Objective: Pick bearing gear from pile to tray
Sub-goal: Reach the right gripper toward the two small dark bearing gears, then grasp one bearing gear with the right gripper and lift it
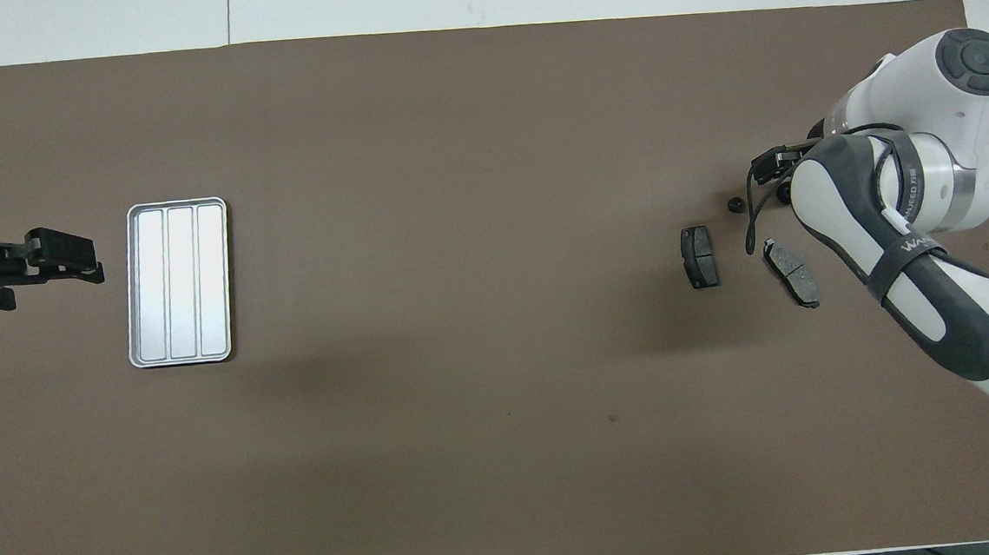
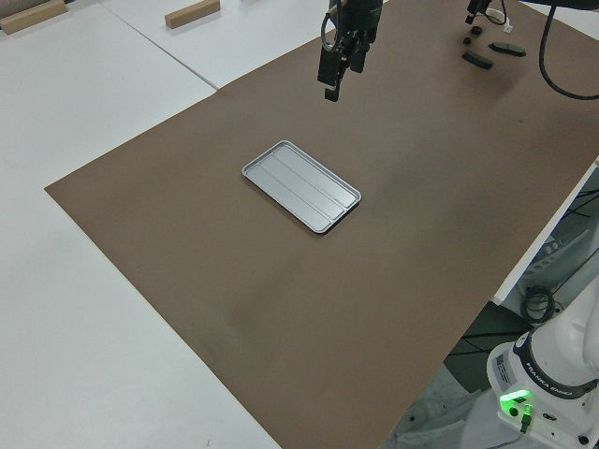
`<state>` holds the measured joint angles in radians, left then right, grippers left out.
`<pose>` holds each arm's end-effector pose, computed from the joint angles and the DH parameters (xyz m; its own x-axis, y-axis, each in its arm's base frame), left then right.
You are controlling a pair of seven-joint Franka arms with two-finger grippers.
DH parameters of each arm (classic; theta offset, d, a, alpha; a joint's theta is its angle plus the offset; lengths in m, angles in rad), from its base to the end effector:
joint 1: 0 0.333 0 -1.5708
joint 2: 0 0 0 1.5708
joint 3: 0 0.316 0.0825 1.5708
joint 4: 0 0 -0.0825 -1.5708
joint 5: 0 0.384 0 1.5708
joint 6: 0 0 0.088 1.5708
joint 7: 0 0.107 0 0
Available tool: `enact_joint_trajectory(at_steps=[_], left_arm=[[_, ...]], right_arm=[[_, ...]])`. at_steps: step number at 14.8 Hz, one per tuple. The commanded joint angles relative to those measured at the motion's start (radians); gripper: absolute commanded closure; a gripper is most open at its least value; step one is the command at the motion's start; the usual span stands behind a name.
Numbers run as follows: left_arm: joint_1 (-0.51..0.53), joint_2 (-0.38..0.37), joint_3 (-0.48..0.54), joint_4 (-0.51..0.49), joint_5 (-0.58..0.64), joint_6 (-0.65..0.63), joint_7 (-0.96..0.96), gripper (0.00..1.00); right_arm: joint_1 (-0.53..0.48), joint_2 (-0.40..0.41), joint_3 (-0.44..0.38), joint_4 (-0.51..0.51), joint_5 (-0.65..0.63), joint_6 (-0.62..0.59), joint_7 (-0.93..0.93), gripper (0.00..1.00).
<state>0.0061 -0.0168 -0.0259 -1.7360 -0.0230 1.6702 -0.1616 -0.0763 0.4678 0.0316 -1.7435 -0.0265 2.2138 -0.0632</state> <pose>0.5517 -0.0133 0.5640 0.9883 0.1436 -0.0520 0.1445 -0.9894 0.0141 0.6608 -0.0323 0.3079 0.9995 0.0309 0.0023 0.0309 -0.9995 0.0072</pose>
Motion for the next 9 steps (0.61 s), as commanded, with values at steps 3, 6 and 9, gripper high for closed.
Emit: enact_joint_trajectory(at_steps=[3,6,9], left_arm=[[-0.005,-0.032,0.004,-0.036,-0.011,0.020,0.008,0.00],[-0.005,-0.032,0.004,-0.036,-0.011,0.020,0.008,0.00],[-0.005,-0.032,0.004,-0.036,-0.011,0.020,0.008,0.00]], right_arm=[[-0.004,-0.001,0.005,-0.033,-0.009,0.027,-0.015,0.03],[-0.005,-0.004,0.005,-0.039,-0.009,0.027,-0.015,0.05],[-0.004,-0.006,0.005,-0.044,-0.009,0.027,-0.015,0.14]])
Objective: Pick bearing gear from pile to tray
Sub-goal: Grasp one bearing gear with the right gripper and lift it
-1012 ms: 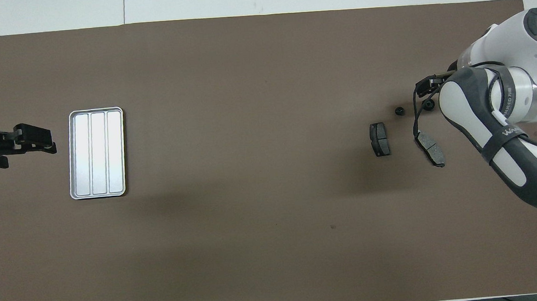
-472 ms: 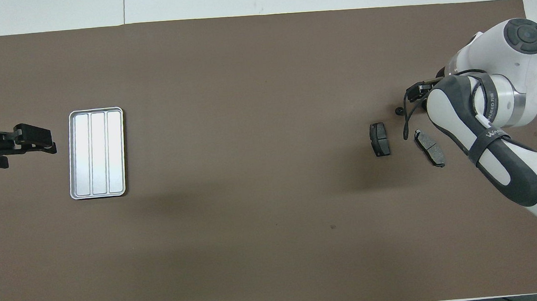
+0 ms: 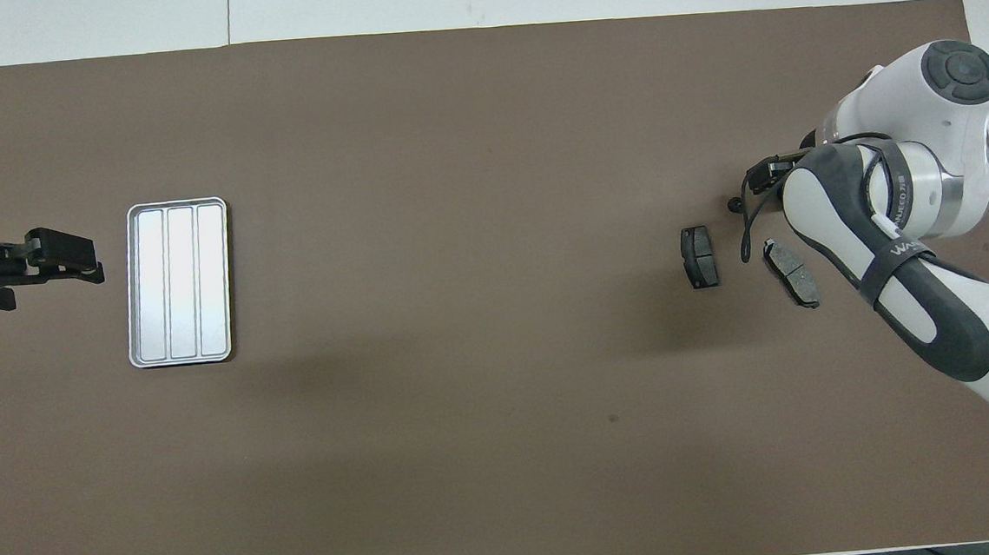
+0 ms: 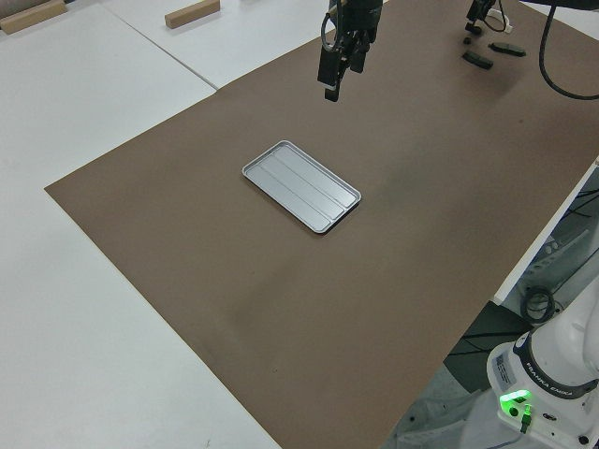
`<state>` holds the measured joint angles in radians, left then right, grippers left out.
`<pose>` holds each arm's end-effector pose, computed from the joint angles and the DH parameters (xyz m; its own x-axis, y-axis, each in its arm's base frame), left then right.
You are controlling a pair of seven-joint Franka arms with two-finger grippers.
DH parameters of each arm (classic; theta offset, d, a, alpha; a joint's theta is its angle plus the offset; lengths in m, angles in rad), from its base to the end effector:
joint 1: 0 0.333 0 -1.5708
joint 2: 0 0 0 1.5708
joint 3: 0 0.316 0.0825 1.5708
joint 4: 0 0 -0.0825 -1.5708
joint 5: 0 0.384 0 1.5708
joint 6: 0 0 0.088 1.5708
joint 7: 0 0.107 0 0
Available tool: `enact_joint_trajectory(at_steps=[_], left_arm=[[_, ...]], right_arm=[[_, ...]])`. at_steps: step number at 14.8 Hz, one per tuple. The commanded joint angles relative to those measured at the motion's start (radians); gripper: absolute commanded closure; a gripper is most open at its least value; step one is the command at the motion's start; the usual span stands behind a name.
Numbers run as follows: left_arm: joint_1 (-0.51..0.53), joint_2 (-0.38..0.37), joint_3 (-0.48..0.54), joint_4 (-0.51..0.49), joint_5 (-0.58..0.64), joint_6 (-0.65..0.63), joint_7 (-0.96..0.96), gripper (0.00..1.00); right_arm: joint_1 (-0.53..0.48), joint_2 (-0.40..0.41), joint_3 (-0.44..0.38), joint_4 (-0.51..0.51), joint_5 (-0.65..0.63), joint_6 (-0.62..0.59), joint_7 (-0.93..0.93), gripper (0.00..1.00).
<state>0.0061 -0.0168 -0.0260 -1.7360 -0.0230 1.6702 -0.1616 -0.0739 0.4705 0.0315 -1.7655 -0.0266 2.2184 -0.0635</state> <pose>0.5517 -0.0133 0.5640 0.9883 0.1435 -0.0520 0.1444 -0.9894 0.0141 0.6553 -0.0304 0.2968 0.9993 0.0340 -0.0177 0.0341 -0.9994 0.0055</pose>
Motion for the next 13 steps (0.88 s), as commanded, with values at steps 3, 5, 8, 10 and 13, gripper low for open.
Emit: enact_joint_trajectory(at_steps=[3,5,8,10,13], left_arm=[[-0.005,-0.032,0.004,-0.036,-0.011,0.020,0.008,0.00],[-0.005,-0.032,0.004,-0.036,-0.011,0.020,0.008,0.00],[-0.005,-0.032,0.004,-0.036,-0.011,0.020,0.008,0.00],[-0.005,-0.032,0.004,-0.036,-0.011,0.020,0.008,0.00],[-0.003,-0.032,0.004,-0.036,-0.011,0.020,0.008,0.00]], right_arm=[[-0.006,-0.009,0.005,-0.029,-0.009,0.023,-0.022,0.19],[-0.006,-0.009,0.005,-0.032,-0.009,0.023,-0.024,0.24],[-0.007,-0.006,0.005,-0.037,-0.009,0.024,-0.044,0.27],[-0.009,-0.006,0.005,-0.041,-0.009,0.043,-0.048,0.27],[-0.009,-0.007,0.005,-0.048,-0.009,0.046,-0.059,0.27]])
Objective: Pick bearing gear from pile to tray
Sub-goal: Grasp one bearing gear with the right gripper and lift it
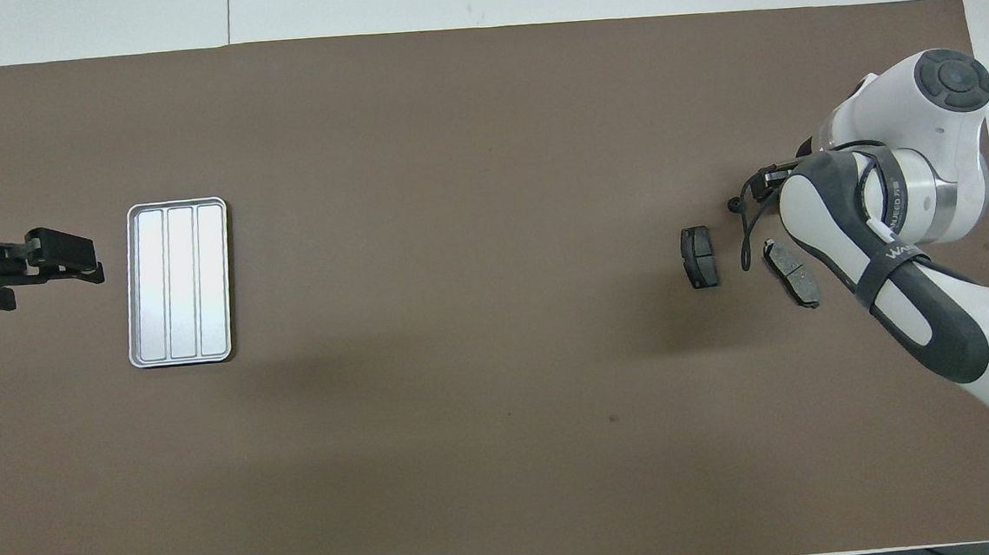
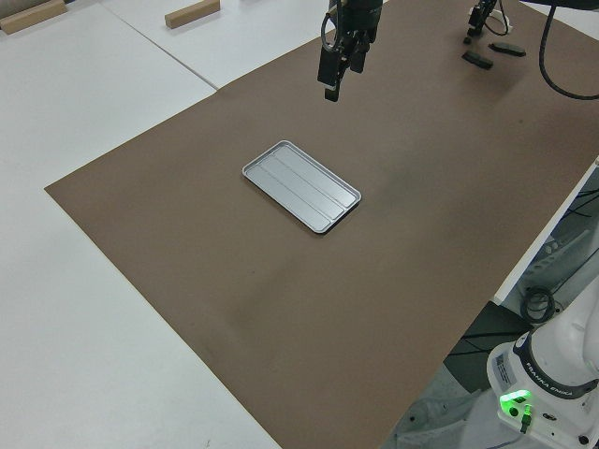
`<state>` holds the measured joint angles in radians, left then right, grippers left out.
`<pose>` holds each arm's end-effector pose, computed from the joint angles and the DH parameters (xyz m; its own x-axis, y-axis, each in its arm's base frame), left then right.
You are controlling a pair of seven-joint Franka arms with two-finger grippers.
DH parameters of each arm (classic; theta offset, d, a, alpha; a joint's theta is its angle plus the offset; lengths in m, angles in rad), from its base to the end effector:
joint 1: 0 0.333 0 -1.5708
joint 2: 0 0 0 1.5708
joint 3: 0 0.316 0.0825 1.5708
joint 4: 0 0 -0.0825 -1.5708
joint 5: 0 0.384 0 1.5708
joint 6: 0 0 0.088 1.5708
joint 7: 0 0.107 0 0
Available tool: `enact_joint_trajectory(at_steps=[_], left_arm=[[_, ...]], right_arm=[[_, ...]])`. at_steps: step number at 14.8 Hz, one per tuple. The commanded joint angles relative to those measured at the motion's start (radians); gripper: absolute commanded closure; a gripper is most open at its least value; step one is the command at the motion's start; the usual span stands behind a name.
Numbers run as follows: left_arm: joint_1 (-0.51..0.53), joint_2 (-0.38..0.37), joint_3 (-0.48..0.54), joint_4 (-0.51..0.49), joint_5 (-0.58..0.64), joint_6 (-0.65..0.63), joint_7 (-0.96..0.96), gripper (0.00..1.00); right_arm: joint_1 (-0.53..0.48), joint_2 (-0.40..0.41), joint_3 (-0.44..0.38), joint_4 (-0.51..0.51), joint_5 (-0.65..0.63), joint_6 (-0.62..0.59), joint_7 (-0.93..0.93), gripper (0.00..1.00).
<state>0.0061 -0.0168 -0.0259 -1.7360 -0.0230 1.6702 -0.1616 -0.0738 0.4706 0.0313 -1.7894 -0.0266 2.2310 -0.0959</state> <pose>0.5517 -0.0133 0.5640 0.9883 0.1436 -0.0520 0.1445 -0.9894 0.0141 0.6498 -0.0300 0.2873 0.9973 0.0667 -0.0292 0.0668 -0.9978 0.0036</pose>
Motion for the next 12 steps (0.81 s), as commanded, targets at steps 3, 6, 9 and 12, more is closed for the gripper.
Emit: enact_joint_trajectory(at_steps=[3,6,9,12], left_arm=[[-0.005,-0.032,0.004,-0.036,-0.011,0.020,0.008,0.00],[-0.005,-0.032,0.004,-0.036,-0.011,0.020,0.008,0.00],[-0.005,-0.032,0.004,-0.036,-0.011,0.020,0.008,0.00],[-0.005,-0.032,0.004,-0.036,-0.011,0.020,0.008,0.00]], right_arm=[[-0.018,-0.003,0.006,-0.028,-0.009,0.045,-0.051,0.29],[-0.023,-0.004,0.004,-0.041,-0.009,0.062,-0.064,0.31],[-0.023,-0.004,0.004,-0.039,-0.009,0.061,-0.059,0.71],[-0.011,-0.010,0.004,-0.019,-0.010,0.038,-0.057,1.00]])
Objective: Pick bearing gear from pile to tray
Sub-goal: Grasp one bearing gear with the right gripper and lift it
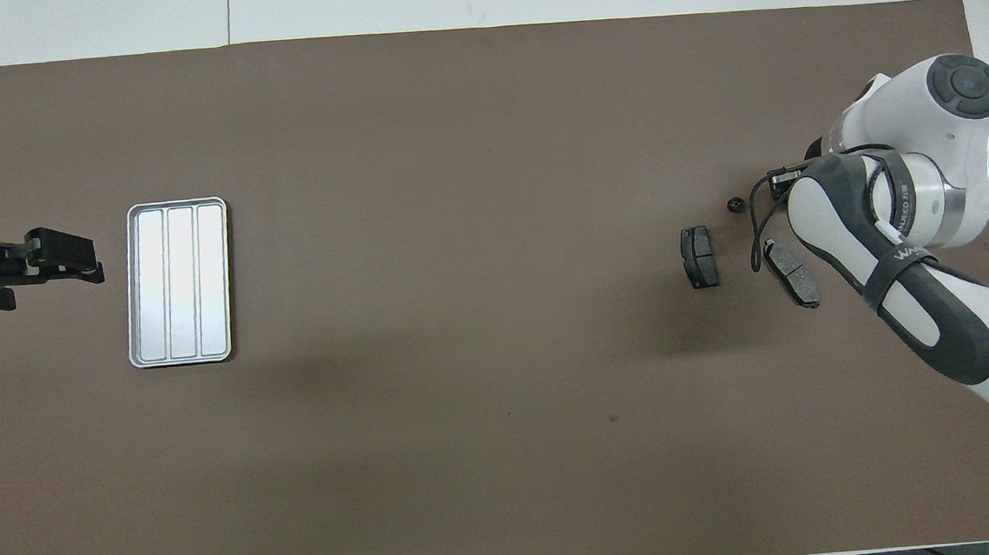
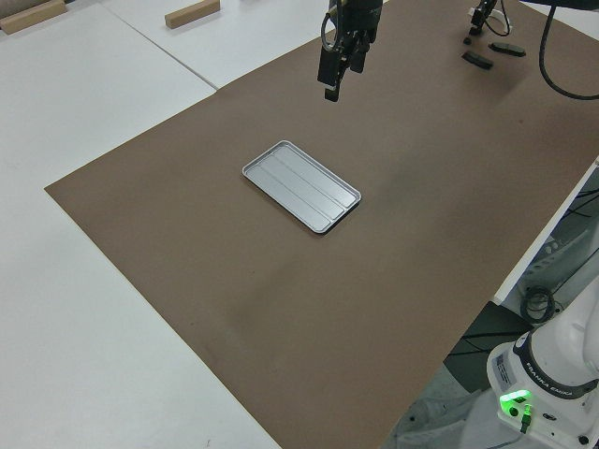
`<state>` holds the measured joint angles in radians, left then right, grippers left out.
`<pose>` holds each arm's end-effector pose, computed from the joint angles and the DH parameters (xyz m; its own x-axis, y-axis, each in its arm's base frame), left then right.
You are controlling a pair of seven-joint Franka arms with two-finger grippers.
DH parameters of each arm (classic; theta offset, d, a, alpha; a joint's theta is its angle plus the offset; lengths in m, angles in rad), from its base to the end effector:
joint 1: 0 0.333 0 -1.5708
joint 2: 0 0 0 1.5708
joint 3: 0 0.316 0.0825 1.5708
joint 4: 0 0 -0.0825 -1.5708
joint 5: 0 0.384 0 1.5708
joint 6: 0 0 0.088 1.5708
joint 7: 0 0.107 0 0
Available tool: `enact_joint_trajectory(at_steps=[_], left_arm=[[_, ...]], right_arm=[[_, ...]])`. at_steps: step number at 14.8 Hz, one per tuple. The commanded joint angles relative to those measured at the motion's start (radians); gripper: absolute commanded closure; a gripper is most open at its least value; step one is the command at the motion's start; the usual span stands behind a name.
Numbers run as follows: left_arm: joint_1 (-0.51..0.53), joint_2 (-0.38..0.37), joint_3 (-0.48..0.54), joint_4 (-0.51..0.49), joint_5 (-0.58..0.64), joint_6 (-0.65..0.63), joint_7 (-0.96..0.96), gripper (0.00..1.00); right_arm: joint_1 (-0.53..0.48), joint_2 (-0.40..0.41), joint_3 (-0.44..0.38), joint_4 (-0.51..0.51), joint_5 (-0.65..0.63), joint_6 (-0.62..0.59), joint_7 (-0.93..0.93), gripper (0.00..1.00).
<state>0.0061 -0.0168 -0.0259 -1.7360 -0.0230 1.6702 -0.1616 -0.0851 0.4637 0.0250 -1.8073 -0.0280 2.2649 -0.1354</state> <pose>0.5517 -0.0133 0.5640 0.9883 0.1436 -0.0520 0.1445 -0.9894 0.0141 0.6480 -0.0409 0.2869 0.9959 0.0905 -0.0073 0.0906 -0.9958 0.0093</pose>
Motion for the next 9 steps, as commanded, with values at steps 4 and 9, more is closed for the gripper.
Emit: enact_joint_trajectory(at_steps=[4,9], left_arm=[[-0.005,-0.032,0.004,-0.036,-0.011,0.020,0.008,0.00],[-0.003,-0.032,0.004,-0.036,-0.011,0.019,0.008,0.00]], right_arm=[[0.008,-0.034,0.023,0.123,-0.010,-0.135,0.014,1.00],[0.161,-0.031,0.024,0.353,-0.027,-0.350,0.238,1.00]])
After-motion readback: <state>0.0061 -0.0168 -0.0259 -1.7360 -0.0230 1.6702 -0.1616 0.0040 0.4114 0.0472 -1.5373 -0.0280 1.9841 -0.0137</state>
